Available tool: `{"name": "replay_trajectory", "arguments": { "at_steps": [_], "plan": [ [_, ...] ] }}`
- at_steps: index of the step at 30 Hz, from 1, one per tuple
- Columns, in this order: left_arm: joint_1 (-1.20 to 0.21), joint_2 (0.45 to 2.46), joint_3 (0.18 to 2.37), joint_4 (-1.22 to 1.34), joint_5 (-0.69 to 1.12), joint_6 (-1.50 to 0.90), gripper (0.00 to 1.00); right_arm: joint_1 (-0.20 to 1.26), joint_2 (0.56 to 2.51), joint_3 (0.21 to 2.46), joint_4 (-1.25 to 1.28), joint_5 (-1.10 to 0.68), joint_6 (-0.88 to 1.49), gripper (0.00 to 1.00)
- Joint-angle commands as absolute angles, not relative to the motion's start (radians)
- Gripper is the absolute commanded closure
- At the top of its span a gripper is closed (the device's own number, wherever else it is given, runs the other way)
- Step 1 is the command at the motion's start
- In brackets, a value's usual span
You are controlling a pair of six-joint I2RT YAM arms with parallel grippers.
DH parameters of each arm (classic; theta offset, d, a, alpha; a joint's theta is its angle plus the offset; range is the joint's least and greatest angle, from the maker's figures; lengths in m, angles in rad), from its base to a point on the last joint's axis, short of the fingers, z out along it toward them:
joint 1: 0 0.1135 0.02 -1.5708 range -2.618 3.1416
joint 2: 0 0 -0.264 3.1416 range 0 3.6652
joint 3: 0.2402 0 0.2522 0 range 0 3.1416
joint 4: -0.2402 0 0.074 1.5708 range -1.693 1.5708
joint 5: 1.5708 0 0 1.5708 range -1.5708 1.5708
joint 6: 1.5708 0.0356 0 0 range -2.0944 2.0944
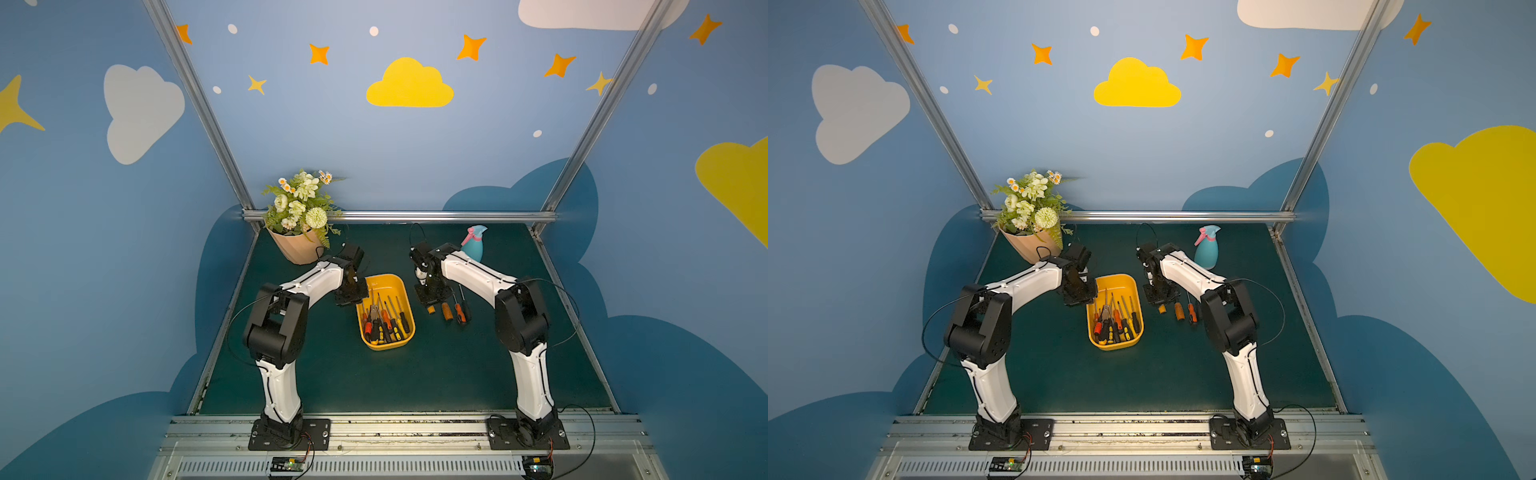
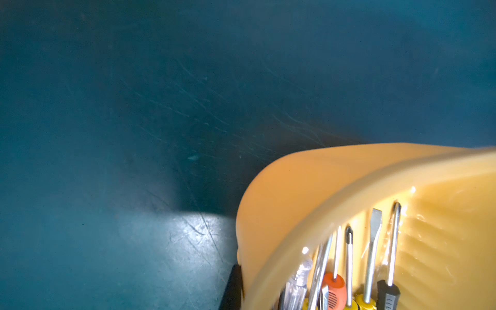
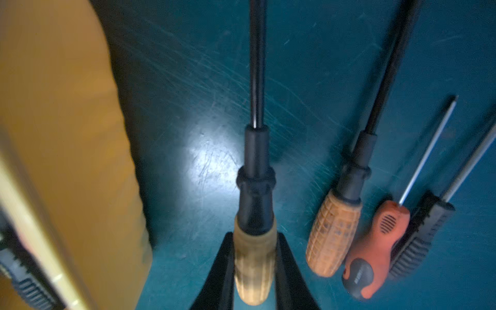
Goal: Take out the screwdriver from the storage box
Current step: Place the screwdriver at the center of the board.
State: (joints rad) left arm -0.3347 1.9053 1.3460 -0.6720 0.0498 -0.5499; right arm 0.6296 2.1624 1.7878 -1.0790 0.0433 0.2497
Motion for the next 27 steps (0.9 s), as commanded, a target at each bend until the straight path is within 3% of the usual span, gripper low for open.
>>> {"name": "replay_trajectory", "arguments": {
  "at_steps": [1, 25, 27],
  "plan": [
    [-0.336, 1.9, 1.347, -0.686, 0.068, -0.547, 0.98, 0.616, 2.205, 1.838, -1.163, 0.058, 0.227, 1.0],
    [-0.333, 1.895, 1.35, -0.687, 0.078, -0.549, 0.97, 0.561, 2.263, 1.815, -1.218, 0.073, 0.232, 1.0],
    [-0.333, 1.895, 1.35, -0.686, 0.078, -0.549, 0.97, 0.561, 2.269, 1.813, -1.218, 0.072, 0.236, 0.95]
  ]
}}
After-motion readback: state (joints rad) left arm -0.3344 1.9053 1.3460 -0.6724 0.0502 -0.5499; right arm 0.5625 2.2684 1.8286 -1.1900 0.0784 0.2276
